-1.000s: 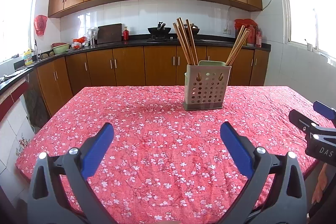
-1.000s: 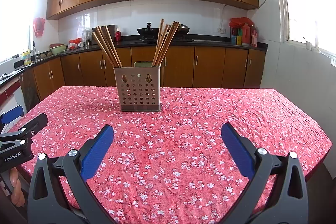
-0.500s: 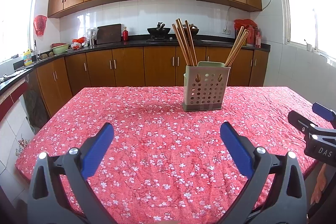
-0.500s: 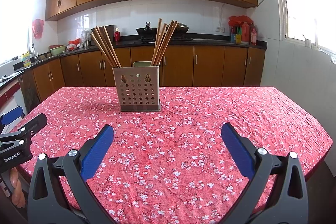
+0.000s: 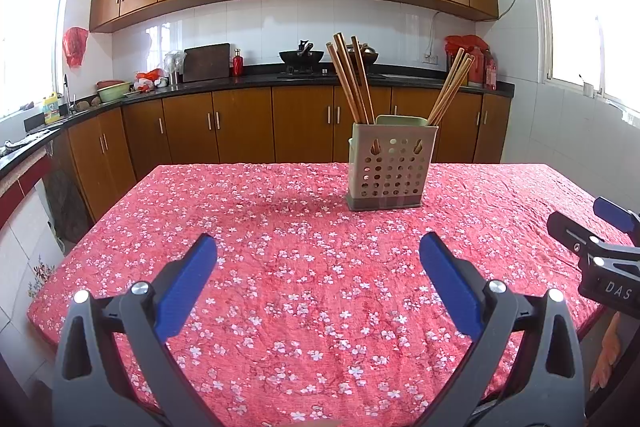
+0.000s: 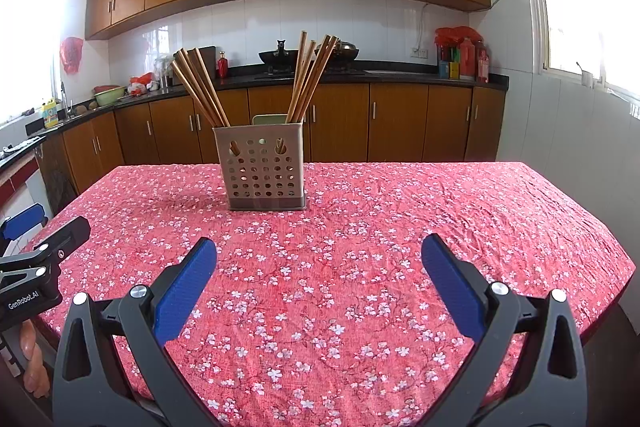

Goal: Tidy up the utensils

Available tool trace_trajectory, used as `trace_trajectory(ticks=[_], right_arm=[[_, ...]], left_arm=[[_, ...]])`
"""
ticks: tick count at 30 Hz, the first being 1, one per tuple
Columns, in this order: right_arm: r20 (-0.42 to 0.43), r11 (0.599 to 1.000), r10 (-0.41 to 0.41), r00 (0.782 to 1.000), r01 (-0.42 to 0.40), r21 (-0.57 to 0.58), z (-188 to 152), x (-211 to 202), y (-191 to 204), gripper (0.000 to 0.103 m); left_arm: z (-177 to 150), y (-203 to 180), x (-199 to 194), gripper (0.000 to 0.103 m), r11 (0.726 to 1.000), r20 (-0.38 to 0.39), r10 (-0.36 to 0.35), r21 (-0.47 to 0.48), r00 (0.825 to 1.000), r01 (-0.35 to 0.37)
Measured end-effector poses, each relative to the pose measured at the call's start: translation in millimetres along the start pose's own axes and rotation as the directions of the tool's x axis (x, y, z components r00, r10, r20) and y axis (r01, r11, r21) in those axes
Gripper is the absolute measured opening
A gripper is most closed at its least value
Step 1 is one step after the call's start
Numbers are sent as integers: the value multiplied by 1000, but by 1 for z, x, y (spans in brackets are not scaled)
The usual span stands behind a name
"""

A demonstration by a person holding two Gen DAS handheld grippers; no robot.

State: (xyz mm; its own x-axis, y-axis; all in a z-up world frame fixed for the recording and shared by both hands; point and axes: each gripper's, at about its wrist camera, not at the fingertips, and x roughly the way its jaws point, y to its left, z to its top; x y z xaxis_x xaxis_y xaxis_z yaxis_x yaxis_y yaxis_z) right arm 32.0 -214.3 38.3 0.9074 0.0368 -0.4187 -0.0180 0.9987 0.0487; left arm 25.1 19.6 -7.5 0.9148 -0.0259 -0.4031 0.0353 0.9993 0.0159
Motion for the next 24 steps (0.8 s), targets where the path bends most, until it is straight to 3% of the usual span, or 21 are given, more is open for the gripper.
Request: trace_trajectory(ticks=[24], right_arm=[[-2, 1000, 1, 1000, -1, 2, 0, 1, -1, 101]], left_arm=[[-1, 1, 3, 99, 1000, -6, 1, -3, 1000, -1]])
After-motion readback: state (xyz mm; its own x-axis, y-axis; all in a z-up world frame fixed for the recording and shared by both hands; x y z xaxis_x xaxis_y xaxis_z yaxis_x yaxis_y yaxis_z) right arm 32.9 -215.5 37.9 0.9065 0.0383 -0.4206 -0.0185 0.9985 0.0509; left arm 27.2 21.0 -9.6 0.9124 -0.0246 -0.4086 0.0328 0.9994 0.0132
